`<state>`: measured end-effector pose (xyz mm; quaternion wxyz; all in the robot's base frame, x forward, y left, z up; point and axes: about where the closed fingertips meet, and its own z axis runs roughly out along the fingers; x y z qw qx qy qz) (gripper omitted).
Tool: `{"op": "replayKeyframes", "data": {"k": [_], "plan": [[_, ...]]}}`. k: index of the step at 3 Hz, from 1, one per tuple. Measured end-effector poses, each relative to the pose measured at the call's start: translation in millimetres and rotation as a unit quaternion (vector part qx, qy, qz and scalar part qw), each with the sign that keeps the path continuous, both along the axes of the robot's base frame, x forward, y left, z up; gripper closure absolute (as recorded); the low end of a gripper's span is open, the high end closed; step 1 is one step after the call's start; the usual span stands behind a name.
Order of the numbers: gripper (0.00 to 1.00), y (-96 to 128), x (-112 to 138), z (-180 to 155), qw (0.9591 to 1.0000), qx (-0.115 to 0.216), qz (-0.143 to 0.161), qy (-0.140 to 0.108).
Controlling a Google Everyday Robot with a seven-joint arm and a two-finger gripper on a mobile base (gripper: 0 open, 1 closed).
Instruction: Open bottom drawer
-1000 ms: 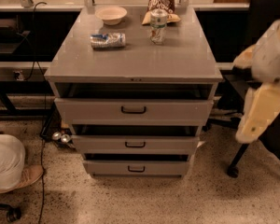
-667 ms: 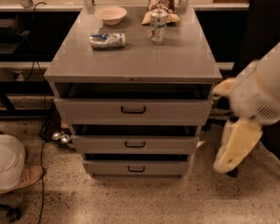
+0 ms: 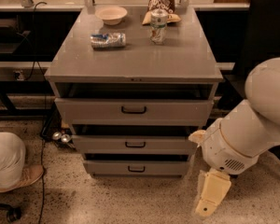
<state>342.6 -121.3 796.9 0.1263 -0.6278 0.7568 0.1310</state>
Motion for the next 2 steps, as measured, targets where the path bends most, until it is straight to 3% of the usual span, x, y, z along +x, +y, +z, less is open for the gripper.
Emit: {"op": "replayKeyframes", "data": {"k": [1,2], "plan": [[0.00,-2,2,0,1.0000,0.001,-0.003,-0.003],[0.00,-4,-6,-44,0.9993,0.026,-0.018,0.018]]}}
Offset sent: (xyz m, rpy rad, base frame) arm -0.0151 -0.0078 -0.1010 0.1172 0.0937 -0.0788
